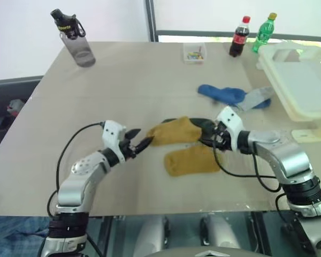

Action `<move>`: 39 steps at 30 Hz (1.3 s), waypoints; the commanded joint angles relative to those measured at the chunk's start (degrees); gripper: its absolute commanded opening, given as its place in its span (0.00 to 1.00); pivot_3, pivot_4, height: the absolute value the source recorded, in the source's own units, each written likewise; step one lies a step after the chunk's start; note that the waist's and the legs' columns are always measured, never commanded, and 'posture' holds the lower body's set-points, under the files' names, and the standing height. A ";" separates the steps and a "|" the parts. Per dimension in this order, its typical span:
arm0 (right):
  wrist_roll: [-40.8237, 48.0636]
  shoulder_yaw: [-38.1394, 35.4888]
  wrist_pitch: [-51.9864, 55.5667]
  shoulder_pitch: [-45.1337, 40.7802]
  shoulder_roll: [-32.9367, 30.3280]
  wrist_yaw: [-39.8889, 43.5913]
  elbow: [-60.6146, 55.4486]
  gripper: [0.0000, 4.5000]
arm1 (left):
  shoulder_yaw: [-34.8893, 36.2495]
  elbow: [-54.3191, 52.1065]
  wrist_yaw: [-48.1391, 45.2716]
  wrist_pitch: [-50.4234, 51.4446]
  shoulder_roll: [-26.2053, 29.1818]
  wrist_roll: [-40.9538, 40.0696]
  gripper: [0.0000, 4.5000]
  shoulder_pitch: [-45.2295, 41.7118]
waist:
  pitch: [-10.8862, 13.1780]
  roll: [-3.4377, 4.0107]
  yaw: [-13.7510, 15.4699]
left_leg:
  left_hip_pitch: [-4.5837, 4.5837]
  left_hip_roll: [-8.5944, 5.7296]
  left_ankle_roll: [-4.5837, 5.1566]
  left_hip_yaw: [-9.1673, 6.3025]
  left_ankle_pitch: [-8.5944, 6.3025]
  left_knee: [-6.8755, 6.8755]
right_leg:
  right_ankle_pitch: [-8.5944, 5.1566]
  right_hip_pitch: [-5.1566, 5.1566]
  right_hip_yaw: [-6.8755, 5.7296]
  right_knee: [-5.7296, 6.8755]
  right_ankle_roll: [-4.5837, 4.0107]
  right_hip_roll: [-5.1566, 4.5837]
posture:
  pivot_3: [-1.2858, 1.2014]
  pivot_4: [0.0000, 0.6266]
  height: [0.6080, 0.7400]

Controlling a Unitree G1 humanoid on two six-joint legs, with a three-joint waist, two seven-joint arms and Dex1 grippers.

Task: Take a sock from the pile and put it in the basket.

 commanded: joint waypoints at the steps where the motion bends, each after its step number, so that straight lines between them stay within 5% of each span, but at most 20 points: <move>1: -0.16 0.76 -0.29 -0.81 1.00 -1.32 -0.42 0.58 | -0.33 2.05 -0.11 0.83 -0.37 -0.27 0.73 -1.88 | 0.00 0.00 -0.01 | 0.00 -0.03 0.00 0.00 0.00 0.00 | 0.00 0.00 0.01 0.00 0.00 0.00 | 0.52 0.24 1.00; 18: -0.98 1.25 -0.92 -2.31 3.30 -4.25 1.93 0.58 | -3.68 5.78 -4.60 -0.07 -0.50 0.79 0.73 -3.71 | 0.00 0.00 -0.04 | 0.00 -0.07 -0.01 0.04 0.01 0.01 | 0.00 0.00 0.03 -0.01 0.00 0.01 | 0.52 0.24 1.00; 21: -0.94 1.22 -1.01 -2.15 3.23 -4.17 1.78 0.39 | -3.69 5.91 -5.02 0.00 -0.47 0.81 0.54 -3.60 | 0.00 0.00 -0.09 | 0.00 -0.07 -0.01 0.04 0.01 0.01 | 0.00 0.00 0.03 -0.01 0.00 0.02 | 0.52 0.24 1.00; 24: -0.89 1.15 -0.97 -2.00 3.18 -4.16 1.63 0.05 | -3.70 6.02 -5.19 0.17 -0.53 0.76 0.23 -3.59 | 0.00 0.00 -0.11 | 0.00 -0.07 -0.01 0.04 0.01 0.01 | 0.00 0.00 0.03 -0.01 0.00 0.02 | 0.52 0.24 1.00; 26: -0.87 1.09 -0.94 -1.91 3.15 -4.19 1.51 0.00 | -3.78 6.02 -5.25 0.19 -0.54 0.74 0.01 -3.59 | 0.00 0.00 -0.11 | 0.00 -0.07 -0.01 0.04 0.01 0.01 | 0.00 0.00 0.03 -0.01 0.00 0.02 | 0.52 0.24 1.00; 32: -0.59 0.82 -0.63 -1.64 2.91 -4.12 0.72 0.00 | -3.67 5.70 -5.84 -0.85 -0.97 0.33 0.01 -3.55 | 0.00 0.00 -0.10 | 0.00 -0.06 -0.01 0.04 0.01 0.01 | 0.00 0.00 0.03 -0.01 0.00 0.02 | 0.52 0.24 1.00; 39: 6.11 -3.76 3.23 1.04 1.10 -0.86 -4.66 0.00 | -0.75 -6.58 -10.00 2.14 -2.18 -10.63 0.01 1.54 | 0.00 0.00 -0.08 | -0.04 -0.04 -0.01 0.04 0.00 0.01 | 0.00 0.00 0.05 -0.06 0.00 -0.01 | 0.52 0.24 1.00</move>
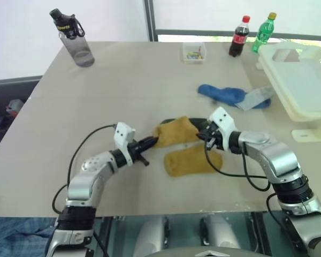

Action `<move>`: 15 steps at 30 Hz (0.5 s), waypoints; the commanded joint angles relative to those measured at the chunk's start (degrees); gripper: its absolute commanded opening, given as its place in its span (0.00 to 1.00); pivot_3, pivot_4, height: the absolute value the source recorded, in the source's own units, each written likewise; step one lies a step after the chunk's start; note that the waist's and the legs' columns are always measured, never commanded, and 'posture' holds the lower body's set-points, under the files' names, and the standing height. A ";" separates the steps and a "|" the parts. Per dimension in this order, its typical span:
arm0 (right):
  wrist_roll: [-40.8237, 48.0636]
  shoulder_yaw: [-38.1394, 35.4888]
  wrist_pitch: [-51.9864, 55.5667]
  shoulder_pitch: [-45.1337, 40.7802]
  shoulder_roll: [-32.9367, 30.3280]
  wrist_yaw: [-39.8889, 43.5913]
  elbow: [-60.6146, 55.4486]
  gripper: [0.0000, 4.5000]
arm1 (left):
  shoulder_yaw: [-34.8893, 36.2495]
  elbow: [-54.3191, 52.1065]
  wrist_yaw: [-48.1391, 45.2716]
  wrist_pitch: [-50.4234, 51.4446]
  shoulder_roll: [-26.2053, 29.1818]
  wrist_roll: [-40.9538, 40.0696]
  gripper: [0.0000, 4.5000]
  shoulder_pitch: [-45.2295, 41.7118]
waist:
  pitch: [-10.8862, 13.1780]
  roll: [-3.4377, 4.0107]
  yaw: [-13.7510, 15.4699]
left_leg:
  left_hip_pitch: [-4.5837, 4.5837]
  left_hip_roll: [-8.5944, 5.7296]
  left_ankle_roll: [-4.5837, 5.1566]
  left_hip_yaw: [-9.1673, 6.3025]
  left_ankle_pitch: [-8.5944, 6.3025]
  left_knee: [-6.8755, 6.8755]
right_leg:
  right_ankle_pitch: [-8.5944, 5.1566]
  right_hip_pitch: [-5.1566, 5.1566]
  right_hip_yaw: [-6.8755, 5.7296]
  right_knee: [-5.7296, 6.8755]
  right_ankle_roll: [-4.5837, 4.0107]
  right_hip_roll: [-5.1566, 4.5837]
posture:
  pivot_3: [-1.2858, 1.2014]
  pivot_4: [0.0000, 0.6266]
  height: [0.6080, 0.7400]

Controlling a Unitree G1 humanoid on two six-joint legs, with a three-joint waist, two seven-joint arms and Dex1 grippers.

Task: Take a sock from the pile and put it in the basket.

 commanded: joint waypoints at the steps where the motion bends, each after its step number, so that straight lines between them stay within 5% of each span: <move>1: 5.73 -5.08 2.93 1.55 -1.93 2.69 -6.71 0.00 | 2.72 -8.02 -0.48 1.37 -0.16 -5.73 0.01 2.56 | 0.00 0.00 0.03 | -0.01 0.00 0.00 -0.01 0.00 0.00 | 0.00 0.00 0.00 -0.01 0.00 -0.02 | 0.52 0.24 1.00; 15: 23.72 -18.46 19.51 10.95 -15.51 5.27 -19.90 0.00 | 1.91 -24.05 4.42 12.94 3.80 -16.29 0.01 17.04 | 0.00 0.00 0.08 | 0.05 0.04 0.26 -0.15 -0.15 -0.01 | 0.00 0.10 0.13 -0.02 -0.02 -0.18 | 0.52 0.24 1.00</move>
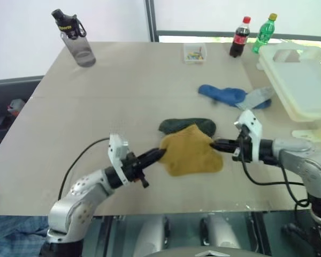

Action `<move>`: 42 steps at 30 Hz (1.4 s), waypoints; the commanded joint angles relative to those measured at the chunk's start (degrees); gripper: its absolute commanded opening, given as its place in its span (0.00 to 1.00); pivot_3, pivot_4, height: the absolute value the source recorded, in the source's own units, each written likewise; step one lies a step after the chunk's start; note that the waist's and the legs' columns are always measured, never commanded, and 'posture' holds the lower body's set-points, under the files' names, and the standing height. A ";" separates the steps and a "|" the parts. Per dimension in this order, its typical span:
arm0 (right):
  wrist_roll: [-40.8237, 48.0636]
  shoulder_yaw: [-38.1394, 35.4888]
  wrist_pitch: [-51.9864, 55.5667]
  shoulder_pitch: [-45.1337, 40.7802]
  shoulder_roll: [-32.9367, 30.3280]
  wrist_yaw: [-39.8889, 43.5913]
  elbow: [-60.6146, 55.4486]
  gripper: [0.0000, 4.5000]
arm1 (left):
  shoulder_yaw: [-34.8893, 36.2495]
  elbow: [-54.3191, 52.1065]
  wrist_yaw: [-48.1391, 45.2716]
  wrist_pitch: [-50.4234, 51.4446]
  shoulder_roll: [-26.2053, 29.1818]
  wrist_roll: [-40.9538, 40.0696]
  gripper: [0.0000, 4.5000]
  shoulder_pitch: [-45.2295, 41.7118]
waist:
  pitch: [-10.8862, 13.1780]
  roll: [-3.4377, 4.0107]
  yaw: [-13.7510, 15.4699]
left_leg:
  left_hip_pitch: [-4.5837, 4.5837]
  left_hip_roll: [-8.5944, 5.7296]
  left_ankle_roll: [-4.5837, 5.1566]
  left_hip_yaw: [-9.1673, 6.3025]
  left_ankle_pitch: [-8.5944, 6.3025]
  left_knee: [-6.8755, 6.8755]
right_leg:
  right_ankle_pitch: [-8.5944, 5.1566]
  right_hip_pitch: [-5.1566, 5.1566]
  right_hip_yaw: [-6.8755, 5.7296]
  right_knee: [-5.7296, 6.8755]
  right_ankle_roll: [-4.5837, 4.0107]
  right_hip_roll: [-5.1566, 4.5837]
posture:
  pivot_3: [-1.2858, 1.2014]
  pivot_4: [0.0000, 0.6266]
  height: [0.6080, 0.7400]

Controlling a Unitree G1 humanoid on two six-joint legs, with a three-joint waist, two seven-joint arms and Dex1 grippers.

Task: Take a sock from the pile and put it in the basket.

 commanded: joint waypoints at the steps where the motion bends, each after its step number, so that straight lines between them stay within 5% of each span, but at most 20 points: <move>1: 4.10 -3.45 2.84 2.93 -3.18 0.43 -4.55 0.00 | -1.73 -3.82 0.75 1.87 1.60 -0.58 0.01 2.66 | 0.00 0.00 0.04 | 0.00 0.00 0.00 0.00 0.00 0.00 | 0.00 -0.01 -0.01 0.00 0.00 0.04 | 0.52 0.24 1.00; 18: 4.39 -2.19 1.55 5.78 -2.08 -7.84 -3.72 0.00 | -5.04 -1.15 6.27 -1.05 -1.88 4.50 0.01 0.96 | 0.00 -0.01 0.12 | 0.01 -0.02 0.02 0.08 0.00 0.03 | 0.00 0.01 -0.10 -0.01 0.00 0.23 | 0.52 0.24 1.00; 24: 4.46 -1.29 0.34 6.30 -2.56 -7.77 -3.77 0.42 | -5.65 -0.57 6.68 -0.44 -2.11 4.63 0.00 1.52 | 0.00 -0.01 0.11 | 0.03 -0.02 0.02 0.07 0.00 0.04 | 0.00 0.01 -0.13 0.02 0.01 0.24 | 0.52 0.24 1.00; 29: 4.25 -3.44 -1.24 7.54 -4.65 -6.55 -3.63 0.87 | -7.02 0.86 6.97 -2.12 -2.47 7.39 0.00 1.65 | 0.00 -0.01 0.21 | 0.02 -0.03 0.02 0.07 0.00 0.03 | 0.00 0.01 -0.13 0.02 0.01 0.24 | 0.52 0.24 1.00; 38: 1.35 -4.75 -15.02 6.22 -2.48 -5.47 -3.49 0.87 | -7.01 2.25 6.94 -3.00 -4.04 7.49 0.00 1.02 | 0.00 -0.01 0.10 | 0.06 0.01 0.02 0.07 0.00 0.03 | 0.00 0.01 -0.12 0.05 0.01 0.29 | 0.52 0.24 1.00; 42: -2.50 -2.44 -23.41 7.26 -3.43 -2.19 -3.49 0.88 | -6.74 1.82 7.36 -2.30 -5.25 6.51 0.32 1.08 | 0.00 -0.01 0.30 | 0.05 -0.01 0.02 0.07 0.00 0.04 | 0.00 0.01 -0.13 0.04 0.01 0.28 | 0.52 0.24 1.00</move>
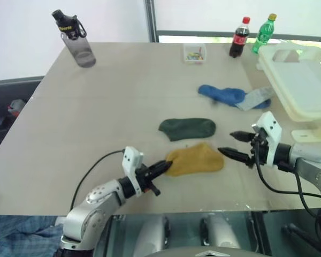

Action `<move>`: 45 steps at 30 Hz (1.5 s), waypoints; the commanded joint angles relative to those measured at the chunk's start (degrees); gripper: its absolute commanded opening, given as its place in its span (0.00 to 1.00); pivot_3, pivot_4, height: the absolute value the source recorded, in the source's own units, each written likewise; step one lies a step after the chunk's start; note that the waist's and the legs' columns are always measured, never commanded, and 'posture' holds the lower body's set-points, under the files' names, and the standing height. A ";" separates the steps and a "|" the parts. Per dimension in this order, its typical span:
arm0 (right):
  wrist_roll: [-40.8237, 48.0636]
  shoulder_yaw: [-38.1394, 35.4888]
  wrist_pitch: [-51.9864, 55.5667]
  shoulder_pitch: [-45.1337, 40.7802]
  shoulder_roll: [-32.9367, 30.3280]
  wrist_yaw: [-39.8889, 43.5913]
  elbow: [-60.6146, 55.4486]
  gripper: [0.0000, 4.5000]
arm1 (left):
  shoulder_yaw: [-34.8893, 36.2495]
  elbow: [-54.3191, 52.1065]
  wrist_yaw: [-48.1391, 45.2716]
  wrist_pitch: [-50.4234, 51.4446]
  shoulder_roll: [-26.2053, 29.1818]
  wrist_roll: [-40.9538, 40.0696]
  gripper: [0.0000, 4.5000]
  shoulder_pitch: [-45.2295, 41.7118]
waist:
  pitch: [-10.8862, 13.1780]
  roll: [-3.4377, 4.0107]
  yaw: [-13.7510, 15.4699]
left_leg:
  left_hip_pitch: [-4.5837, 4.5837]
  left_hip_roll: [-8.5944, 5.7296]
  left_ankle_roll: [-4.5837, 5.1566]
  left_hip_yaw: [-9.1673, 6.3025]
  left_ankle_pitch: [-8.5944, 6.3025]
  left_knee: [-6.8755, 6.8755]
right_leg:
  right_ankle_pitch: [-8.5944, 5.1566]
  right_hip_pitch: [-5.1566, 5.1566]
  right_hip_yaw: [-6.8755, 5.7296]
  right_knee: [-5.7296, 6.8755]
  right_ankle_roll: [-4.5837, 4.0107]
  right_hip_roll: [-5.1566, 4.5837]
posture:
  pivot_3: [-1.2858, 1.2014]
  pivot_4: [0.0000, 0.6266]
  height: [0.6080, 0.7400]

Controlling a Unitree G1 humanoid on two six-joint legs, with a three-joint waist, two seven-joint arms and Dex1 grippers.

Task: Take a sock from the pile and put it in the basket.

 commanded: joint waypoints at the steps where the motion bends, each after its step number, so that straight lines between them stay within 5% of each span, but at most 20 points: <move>1: -4.22 2.11 -6.96 0.88 -2.28 2.69 -0.99 0.88 | 0.12 -1.02 0.33 -0.56 -0.62 -0.64 0.44 0.07 | 0.00 0.00 0.07 | 0.00 0.00 0.00 0.01 0.00 0.00 | 0.00 0.00 0.00 -0.01 0.00 0.00 | 0.52 0.24 1.00; 5: -10.07 5.80 -12.30 2.73 -4.33 3.58 0.85 0.88 | 0.60 -0.23 1.96 -2.22 -1.46 1.16 0.81 -0.26 | 0.00 0.00 0.16 | -0.01 -0.02 -0.01 0.02 0.01 0.00 | 0.00 0.00 0.01 -0.03 0.00 -0.03 | 0.52 0.24 1.00; 8: -11.97 7.18 -14.59 2.55 -4.00 4.25 2.87 0.88 | 2.18 -0.44 3.12 -1.74 -2.47 -0.59 1.00 -0.36 | 0.00 0.00 0.04 | 0.03 -0.01 -0.01 0.03 0.01 0.02 | 0.00 0.02 0.02 0.01 0.00 -0.03 | 0.52 0.24 1.00; 23: -27.64 19.29 -19.86 2.64 -0.59 0.78 10.15 0.88 | 8.95 0.20 5.84 10.36 -0.53 -14.79 1.00 -0.22 | -0.02 -0.01 -0.23 | 0.14 0.06 -0.12 0.00 0.07 0.05 | 0.00 0.09 -0.01 0.05 0.00 0.00 | 0.52 0.24 1.00; 35: -21.81 13.84 -18.52 -0.59 3.63 2.84 6.37 0.88 | 9.42 6.10 8.25 14.16 -2.46 -17.75 1.00 -4.61 | -0.11 -0.05 -0.10 | 0.58 0.04 -0.07 0.01 0.04 0.04 | 0.00 0.48 0.03 0.10 -0.01 0.00 | 0.52 0.24 1.00; 45: -30.06 21.95 -22.48 -1.66 5.49 0.33 9.40 0.88 | 9.03 6.86 7.40 14.95 -1.97 -18.87 1.00 -4.60 | -0.11 -0.05 -0.09 | 0.52 0.01 -0.09 -0.01 0.04 0.00 | -0.01 0.44 0.02 0.04 -0.02 -0.07 | 0.52 0.24 1.00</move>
